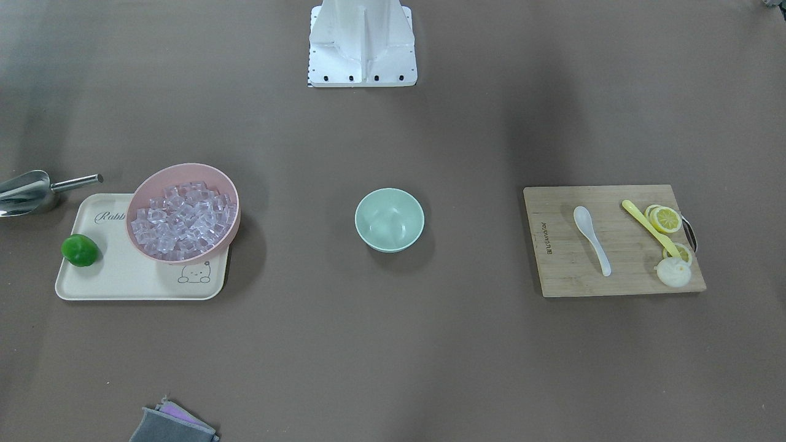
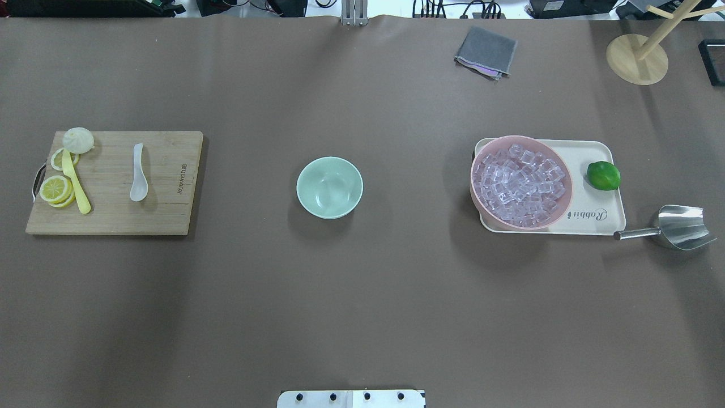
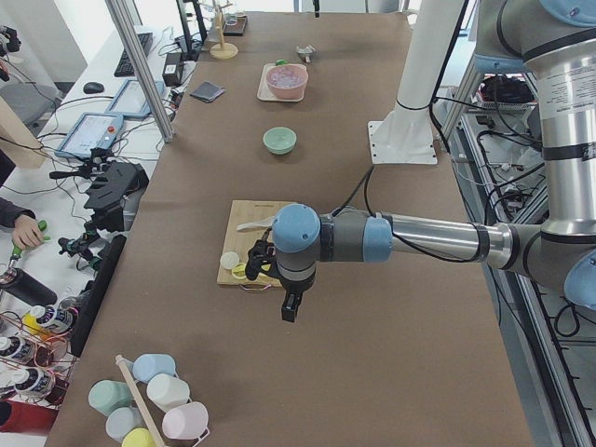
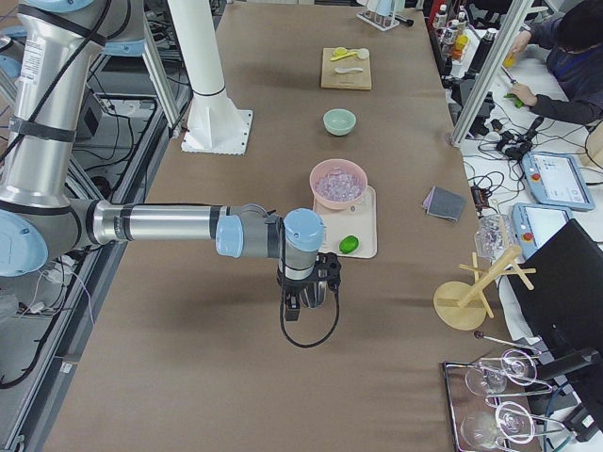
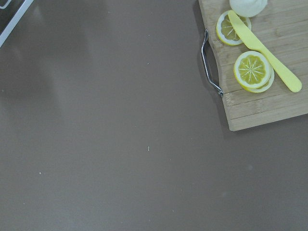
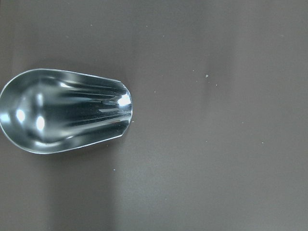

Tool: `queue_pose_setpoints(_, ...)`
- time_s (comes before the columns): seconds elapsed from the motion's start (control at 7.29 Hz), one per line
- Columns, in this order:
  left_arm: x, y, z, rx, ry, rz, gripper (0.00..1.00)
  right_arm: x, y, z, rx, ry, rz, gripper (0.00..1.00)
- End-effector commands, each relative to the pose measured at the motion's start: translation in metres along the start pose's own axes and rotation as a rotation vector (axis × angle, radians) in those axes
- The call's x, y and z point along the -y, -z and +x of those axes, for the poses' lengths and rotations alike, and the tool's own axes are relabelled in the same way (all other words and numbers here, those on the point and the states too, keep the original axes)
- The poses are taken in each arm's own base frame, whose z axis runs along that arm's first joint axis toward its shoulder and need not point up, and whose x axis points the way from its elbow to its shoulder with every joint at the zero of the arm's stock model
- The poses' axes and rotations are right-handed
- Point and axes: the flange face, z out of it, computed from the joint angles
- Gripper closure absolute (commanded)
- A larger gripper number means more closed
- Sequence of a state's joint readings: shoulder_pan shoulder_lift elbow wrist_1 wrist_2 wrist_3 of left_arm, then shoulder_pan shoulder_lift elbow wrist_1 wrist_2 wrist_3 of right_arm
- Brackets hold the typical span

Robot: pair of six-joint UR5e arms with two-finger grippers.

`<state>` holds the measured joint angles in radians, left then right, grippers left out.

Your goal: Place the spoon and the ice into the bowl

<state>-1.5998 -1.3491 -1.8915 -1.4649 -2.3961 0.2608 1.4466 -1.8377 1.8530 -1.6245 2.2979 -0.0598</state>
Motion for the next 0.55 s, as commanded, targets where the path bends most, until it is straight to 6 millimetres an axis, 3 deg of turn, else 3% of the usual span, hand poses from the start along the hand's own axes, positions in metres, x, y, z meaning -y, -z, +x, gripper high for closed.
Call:
queue_pose_setpoints(0.0, -0.0002, 0.0009, 0.0008, 0.003, -0.006, 0.005, 0.01, 0.0, 0.0, 0.0, 0.0, 0.0, 0.0, 0.0)
queue_pose_setpoints(0.41, 0.005, 0.0103, 0.0083, 0.02, -0.044, 0.041, 0.01, 0.0005, 0.0013, -0.0013, 0.001, 0.003, 0.005, 0.0)
